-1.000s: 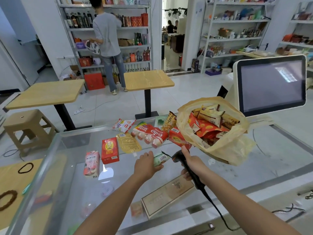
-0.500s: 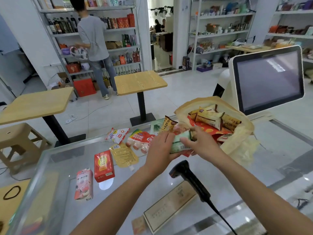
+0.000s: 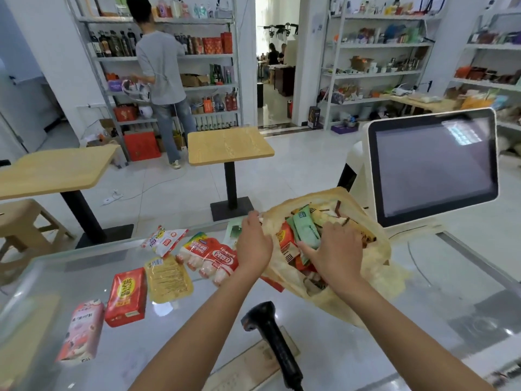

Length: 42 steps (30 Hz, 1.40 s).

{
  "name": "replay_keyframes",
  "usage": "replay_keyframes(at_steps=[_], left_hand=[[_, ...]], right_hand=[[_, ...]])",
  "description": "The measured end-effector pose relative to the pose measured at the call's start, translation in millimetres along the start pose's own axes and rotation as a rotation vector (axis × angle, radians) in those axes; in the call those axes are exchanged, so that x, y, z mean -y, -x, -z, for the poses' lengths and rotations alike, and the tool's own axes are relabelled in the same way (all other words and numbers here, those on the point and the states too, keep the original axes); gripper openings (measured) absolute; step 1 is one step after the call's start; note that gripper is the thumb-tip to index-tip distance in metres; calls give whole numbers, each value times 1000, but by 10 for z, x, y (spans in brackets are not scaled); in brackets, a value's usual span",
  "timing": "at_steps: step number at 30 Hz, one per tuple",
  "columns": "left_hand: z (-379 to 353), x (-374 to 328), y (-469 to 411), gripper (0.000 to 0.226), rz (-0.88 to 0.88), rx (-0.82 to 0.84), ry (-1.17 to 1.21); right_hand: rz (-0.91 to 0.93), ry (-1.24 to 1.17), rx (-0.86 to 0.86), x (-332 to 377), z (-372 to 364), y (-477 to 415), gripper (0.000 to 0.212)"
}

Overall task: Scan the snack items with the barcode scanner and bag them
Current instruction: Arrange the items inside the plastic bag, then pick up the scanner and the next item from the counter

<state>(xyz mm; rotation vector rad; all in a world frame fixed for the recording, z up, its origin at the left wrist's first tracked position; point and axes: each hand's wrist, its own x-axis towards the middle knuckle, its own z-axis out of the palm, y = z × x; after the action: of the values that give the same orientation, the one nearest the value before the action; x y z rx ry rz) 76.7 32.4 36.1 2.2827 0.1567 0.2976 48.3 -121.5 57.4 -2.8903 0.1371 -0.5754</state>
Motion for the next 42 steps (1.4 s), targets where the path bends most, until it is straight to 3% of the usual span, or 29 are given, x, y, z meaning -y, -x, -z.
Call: replay_keyframes(at_steps=[6,8,10,12,14,16,19,23,26,29,31,34,37,42], left_hand=[[25,18,70,33,-43,-77,142],[-10,89,155,29,-55,-88,131],[-58,228,268,26,-98,-108,119],[-91,417,399,25,-146,-126,105],[-90,616,517,24,-174,-149,45],[-53,798,628,22,-181,-183,-31],[85,1064,769,19,-105,-324,-138],[525,1435,767,43,260,-493,-319],[847,1754,710,59,465,-464,-440],[964,2007,713,63,550,-353,-510],[996,2097,724,59,538,-311,-627],[1096,2127,742,54,494,-263,-782],[1144,2136,863,53,464,-202,-815],[1075,2008,1307,52,264,-139,-744]], right_hand=[[101,74,-164,-64,-265,-65,63],[163,-19,-324,-84,-222,-26,54],[365,-234,-442,-84,-160,152,35],[657,-385,-395,-68,-145,486,17],[797,-420,-193,-83,-235,857,15],[680,-389,93,-64,-335,1149,23],[335,-307,529,35,-460,1343,39],[9,-474,819,244,-413,1279,28],[-105,-491,899,340,-437,1231,25],[-336,-727,1009,413,-449,1211,21],[-466,-831,1051,446,-436,1215,18],[-504,-844,1020,481,-431,1257,19],[-535,-862,985,514,-440,1303,19],[-579,-869,929,559,-491,1345,21]])
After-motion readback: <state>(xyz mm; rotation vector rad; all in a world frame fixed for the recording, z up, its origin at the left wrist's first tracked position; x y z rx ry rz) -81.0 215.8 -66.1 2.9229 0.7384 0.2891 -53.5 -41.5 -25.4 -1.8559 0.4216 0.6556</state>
